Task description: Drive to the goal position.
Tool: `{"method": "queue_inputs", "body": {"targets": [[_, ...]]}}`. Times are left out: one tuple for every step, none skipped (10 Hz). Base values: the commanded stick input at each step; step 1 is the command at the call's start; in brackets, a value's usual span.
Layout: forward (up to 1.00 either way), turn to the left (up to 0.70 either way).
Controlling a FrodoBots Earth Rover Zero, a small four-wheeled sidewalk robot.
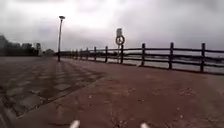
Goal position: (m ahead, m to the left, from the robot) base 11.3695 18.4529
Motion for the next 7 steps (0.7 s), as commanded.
{"method": "queue_inputs", "body": {"targets": [[0.7,0.35],[0.7,0.35],[0.7,0.35],[0.7,0.35],[0.7,0.35],[0.7,0.35],[0.7,0.35]]}}
